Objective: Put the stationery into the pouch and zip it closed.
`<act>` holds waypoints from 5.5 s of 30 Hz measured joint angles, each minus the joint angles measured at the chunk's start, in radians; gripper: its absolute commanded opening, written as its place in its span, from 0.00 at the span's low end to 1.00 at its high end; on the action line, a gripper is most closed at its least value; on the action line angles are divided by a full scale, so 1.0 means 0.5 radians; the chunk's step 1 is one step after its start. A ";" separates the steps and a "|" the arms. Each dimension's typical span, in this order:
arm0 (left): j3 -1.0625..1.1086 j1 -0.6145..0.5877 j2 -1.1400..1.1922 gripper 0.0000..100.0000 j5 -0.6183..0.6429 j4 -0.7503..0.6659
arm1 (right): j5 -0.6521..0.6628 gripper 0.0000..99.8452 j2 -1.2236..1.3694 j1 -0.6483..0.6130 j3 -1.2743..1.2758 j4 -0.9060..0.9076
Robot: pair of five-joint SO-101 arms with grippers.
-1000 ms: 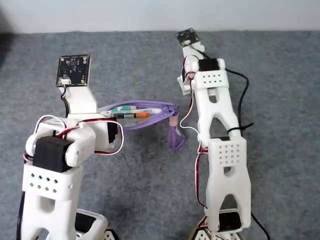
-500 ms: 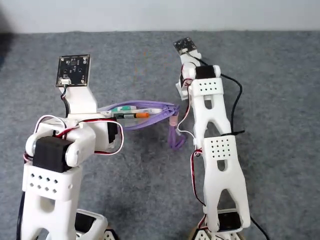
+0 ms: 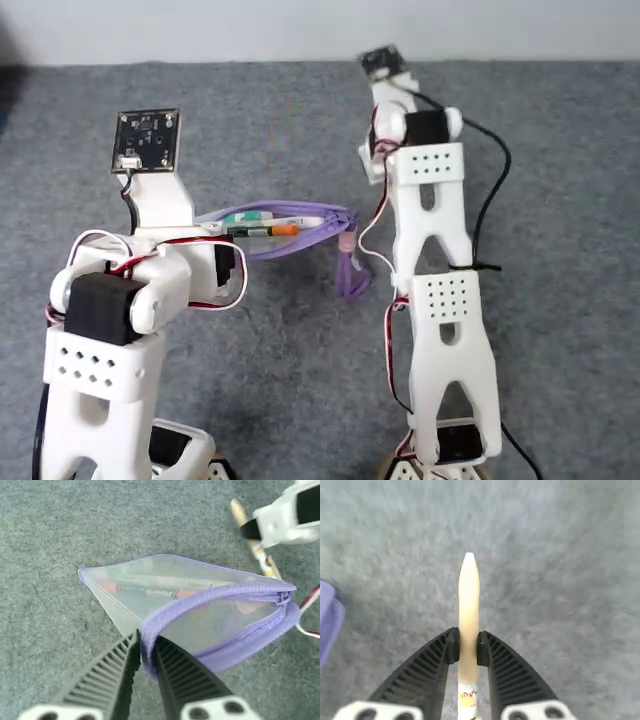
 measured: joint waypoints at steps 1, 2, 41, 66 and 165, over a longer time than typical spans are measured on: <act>0.000 0.000 0.000 0.01 0.000 0.000 | -0.003 0.01 -0.055 0.000 0.000 0.000; 0.000 0.000 0.000 0.01 0.000 0.000 | -0.006 0.01 -0.101 0.000 0.000 0.000; 0.000 0.012 0.000 0.01 0.000 0.000 | -0.669 0.01 -4.379 -0.841 4.014 -0.721; 0.000 0.012 0.000 0.01 0.000 0.000 | -0.638 0.01 -4.382 -0.945 5.137 -3.566; 0.000 0.012 0.000 0.01 0.000 0.000 | -0.408 0.10 -3.897 -0.491 5.103 -2.025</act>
